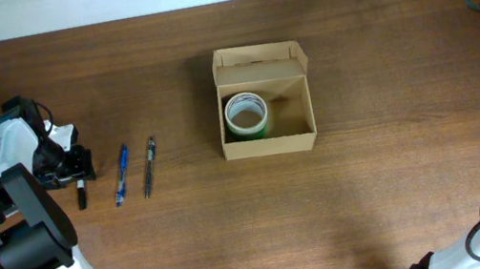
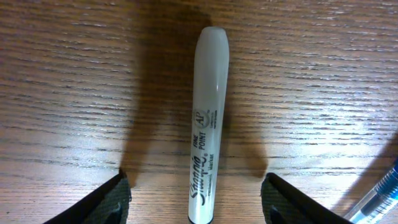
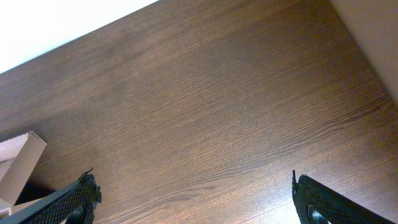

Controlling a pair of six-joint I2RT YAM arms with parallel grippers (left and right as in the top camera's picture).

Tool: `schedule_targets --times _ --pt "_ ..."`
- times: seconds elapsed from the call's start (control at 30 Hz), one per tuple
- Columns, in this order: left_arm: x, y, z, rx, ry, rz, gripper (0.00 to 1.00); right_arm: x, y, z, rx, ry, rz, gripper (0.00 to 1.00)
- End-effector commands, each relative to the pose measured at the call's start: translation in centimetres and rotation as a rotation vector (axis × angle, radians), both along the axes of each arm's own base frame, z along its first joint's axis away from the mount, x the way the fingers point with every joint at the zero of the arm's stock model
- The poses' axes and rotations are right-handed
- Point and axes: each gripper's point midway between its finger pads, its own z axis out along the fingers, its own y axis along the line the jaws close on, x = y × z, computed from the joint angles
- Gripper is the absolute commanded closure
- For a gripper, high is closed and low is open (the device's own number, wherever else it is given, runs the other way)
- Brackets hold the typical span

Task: Pack container
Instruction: 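Lower the left gripper onto the black marker and grasp it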

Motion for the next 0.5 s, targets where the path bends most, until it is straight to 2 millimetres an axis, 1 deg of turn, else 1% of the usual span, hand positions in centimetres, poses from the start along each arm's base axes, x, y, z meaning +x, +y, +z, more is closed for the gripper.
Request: schedule_targets --times 0.0,0.1,0.2,0.27,0.33,0.4,0.47 --pt "-0.05 -1.68 -1.94 -0.052 0.035 -0.058 0.37 0.24 0.02 -0.15 0.015 -0.003 -0.006 0.01" --pt "-0.07 -1.63 -1.94 0.0 0.055 -0.089 0.41 0.24 0.02 -0.15 0.015 -0.003 -0.005 0.01" --pt "0.02 -1.82 -1.93 0.019 0.06 -0.101 0.55 0.24 0.02 -0.15 0.015 -0.003 -0.006 0.01" --pt "0.05 -1.9 -1.93 0.02 0.061 -0.101 0.61 0.24 0.03 -0.15 0.016 -0.003 -0.005 0.01" --pt "0.04 -1.91 -1.93 0.019 0.061 -0.1 0.76 0.24 0.03 -0.15 0.016 -0.003 -0.005 0.01" --pt "0.04 -1.91 -1.93 0.02 0.061 -0.1 0.86 0.24 0.02 -0.15 0.015 -0.003 -0.005 0.01" --pt "0.04 -1.91 -1.93 0.02 0.061 -0.1 0.98 0.24 0.03 -0.15 0.015 -0.003 -0.005 0.01"
